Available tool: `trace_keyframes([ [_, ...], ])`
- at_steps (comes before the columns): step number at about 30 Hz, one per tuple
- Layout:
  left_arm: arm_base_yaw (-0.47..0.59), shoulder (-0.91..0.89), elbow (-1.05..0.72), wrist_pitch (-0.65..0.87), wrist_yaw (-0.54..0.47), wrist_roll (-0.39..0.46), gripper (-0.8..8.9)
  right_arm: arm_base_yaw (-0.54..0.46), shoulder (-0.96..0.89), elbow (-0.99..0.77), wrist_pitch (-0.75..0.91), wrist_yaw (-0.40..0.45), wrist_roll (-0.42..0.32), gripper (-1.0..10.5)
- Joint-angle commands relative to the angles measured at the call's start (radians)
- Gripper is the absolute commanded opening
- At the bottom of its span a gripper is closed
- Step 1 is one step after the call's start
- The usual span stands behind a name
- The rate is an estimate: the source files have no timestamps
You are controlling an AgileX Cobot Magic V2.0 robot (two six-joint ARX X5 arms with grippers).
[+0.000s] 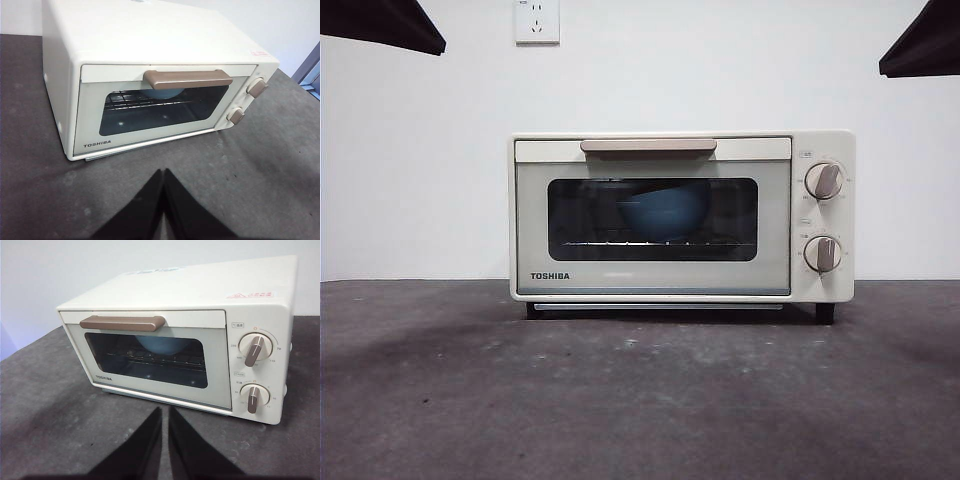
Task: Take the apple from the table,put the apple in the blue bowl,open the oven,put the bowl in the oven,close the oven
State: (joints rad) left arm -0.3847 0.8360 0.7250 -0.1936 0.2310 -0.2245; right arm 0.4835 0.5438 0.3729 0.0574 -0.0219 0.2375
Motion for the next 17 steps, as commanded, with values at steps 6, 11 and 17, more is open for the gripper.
trace_keyframes([
  [6, 0.068, -0.064, -0.011, 0.000, -0.056, 0.266, 0.07, 0.005, 0.003, 0.005, 0.010, 0.004, 0.009, 0.0],
  [11, 0.211, -0.223, -0.136, 0.056, -0.056, 0.303, 0.08, 0.005, 0.003, 0.005, 0.010, 0.004, 0.009, 0.0],
  [17, 0.358, -0.472, -0.374, 0.173, -0.058, 0.322, 0.08, 0.005, 0.003, 0.005, 0.010, 0.004, 0.009, 0.0],
])
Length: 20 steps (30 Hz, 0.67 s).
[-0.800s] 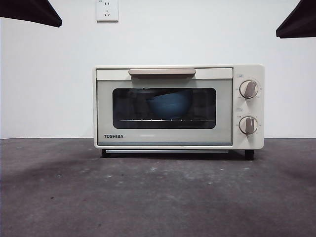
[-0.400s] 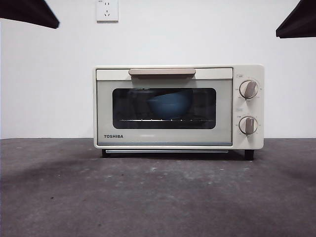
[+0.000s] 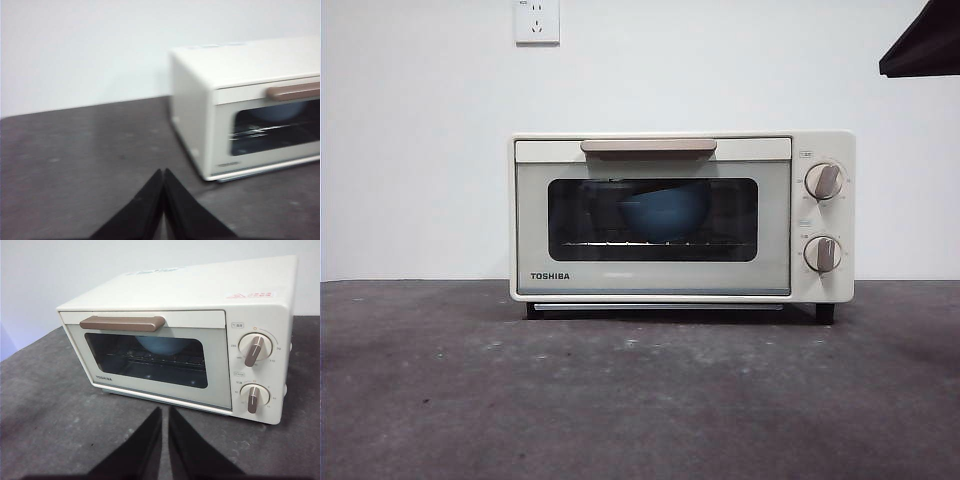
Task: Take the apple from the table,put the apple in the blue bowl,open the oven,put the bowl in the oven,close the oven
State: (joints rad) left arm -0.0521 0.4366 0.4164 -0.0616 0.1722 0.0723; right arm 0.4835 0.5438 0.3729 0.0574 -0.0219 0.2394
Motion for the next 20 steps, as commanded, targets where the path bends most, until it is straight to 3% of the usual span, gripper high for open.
trace_keyframes([
  [1, 0.042, -0.116, -0.103, 0.048, 0.000, 0.026, 0.07, 0.005, 0.003, 0.005, 0.010, 0.004, 0.007, 0.0],
  [11, 0.114, -0.390, -0.287, -0.081, 0.000, 0.025, 0.07, 0.005, 0.003, 0.005, 0.010, 0.004, 0.007, 0.0],
  [20, 0.119, -0.434, -0.386, -0.129, 0.000, 0.012, 0.08, 0.005, 0.003, 0.005, 0.010, 0.004, 0.007, 0.0],
])
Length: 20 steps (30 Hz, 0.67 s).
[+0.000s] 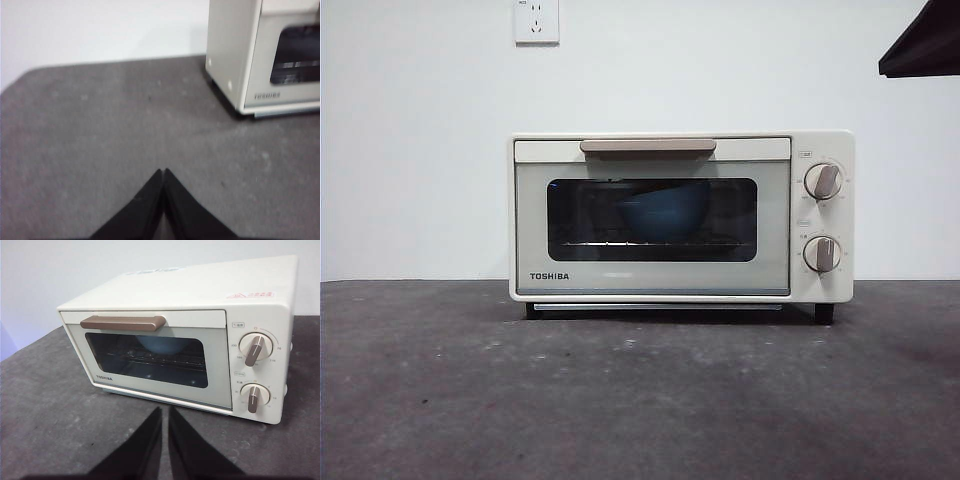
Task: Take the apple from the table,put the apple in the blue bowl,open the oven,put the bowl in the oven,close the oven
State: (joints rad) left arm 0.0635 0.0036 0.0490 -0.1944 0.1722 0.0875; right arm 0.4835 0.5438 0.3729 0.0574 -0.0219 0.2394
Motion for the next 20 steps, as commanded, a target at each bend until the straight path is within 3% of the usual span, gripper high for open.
trace_keyframes([
  [1, 0.003, -0.001, -0.027, 0.004, 0.000, -0.005, 0.07, 0.005, 0.003, 0.005, 0.010, 0.004, 0.007, 0.0],
  [20, 0.003, 0.000, -0.039, 0.011, 0.000, -0.026, 0.08, 0.005, 0.003, 0.005, 0.017, 0.004, 0.007, 0.0],
])
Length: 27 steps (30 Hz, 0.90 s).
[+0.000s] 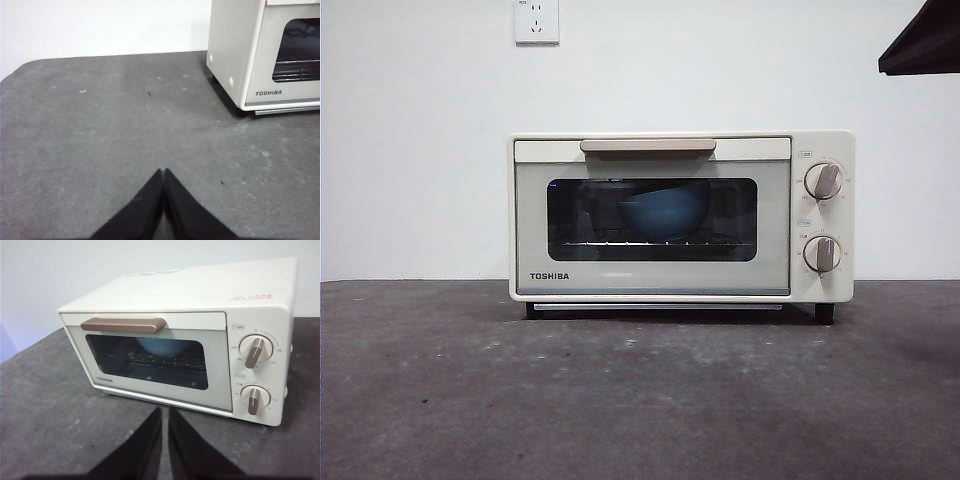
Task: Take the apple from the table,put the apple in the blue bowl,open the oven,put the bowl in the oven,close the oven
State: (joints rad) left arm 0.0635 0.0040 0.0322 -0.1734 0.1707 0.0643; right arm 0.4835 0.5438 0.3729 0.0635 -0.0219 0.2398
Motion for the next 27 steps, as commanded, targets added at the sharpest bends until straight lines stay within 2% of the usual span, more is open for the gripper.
trace_keyframes([
  [1, 0.003, -0.001, -0.022, -0.010, 0.002, -0.002, 0.07, 0.005, 0.003, 0.005, 0.011, 0.004, 0.007, 0.0],
  [8, 0.003, -0.001, -0.022, -0.010, 0.002, -0.002, 0.07, 0.005, 0.002, 0.005, 0.010, 0.005, -0.002, 0.0],
  [11, 0.003, -0.001, -0.022, -0.010, 0.002, -0.002, 0.08, -0.024, -0.023, 0.005, 0.001, 0.073, -0.094, 0.0],
  [13, 0.003, -0.001, -0.022, -0.010, 0.002, -0.002, 0.07, -0.071, -0.058, 0.004, -0.024, 0.072, -0.150, 0.0],
  [17, 0.003, -0.001, -0.022, -0.010, 0.002, -0.002, 0.08, -0.195, -0.144, -0.018, -0.053, -0.020, -0.214, 0.0],
  [21, 0.003, -0.001, -0.022, -0.010, 0.002, -0.002, 0.07, -0.316, -0.251, -0.074, -0.052, -0.030, -0.279, 0.0],
  [27, 0.003, -0.001, -0.022, -0.010, 0.002, -0.002, 0.08, -0.422, -0.402, -0.209, -0.041, -0.029, -0.296, 0.0],
])
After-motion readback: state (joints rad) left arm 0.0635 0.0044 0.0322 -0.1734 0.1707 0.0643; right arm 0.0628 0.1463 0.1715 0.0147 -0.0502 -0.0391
